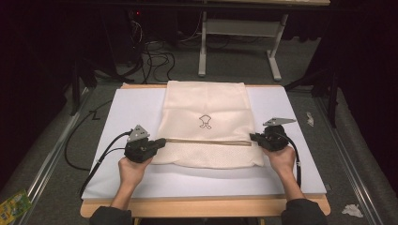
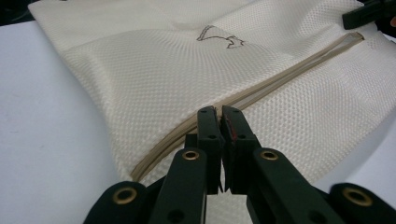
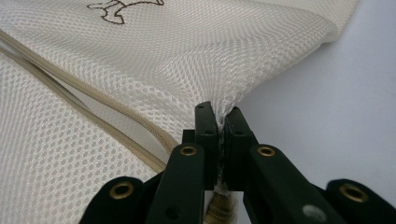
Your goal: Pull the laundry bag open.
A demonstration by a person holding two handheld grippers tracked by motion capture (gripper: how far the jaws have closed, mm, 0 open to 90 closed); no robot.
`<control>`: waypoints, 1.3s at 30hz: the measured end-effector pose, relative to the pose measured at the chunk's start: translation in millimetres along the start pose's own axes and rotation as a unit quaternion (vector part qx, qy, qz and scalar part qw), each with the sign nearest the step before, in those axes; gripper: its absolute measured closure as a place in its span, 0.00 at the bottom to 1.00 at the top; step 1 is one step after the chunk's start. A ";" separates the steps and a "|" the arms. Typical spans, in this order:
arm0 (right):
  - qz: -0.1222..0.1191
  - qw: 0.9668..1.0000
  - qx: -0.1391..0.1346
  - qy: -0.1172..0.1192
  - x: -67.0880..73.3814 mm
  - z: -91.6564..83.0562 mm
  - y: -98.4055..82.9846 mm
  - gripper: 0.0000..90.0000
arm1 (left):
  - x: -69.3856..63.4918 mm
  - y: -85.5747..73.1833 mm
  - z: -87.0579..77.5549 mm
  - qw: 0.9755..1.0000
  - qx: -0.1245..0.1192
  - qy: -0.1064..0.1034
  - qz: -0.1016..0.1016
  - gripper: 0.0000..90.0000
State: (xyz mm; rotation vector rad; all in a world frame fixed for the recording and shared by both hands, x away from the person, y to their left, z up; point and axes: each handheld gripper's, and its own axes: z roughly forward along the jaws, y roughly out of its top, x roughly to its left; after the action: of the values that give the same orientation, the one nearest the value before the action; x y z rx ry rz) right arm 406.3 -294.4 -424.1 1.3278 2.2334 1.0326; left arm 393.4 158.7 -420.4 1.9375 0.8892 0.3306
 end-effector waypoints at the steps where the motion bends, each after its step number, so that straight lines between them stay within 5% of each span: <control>1: 0.002 1.000 0.001 -0.001 -0.7 0.0 -0.2 0.98 | 1.4 -0.4 -1.3 1.000 -0.002 0.002 -0.003 0.97; 26: -0.001 1.000 -0.017 -0.012 -1.3 -11.2 4.6 0.98 | 22.8 -5.2 -23.5 0.999 -0.013 0.029 -0.024 0.97; 39: -0.006 1.000 -0.016 -0.017 -1.0 -10.3 4.6 0.98 | 26.9 -5.9 -28.0 0.998 0.001 0.057 -0.021 0.97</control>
State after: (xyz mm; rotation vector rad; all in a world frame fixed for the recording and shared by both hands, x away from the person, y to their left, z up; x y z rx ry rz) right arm 403.4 -298.1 -413.8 1.3065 2.1891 1.0287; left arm 393.9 197.5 -414.5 1.9134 1.0031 0.4197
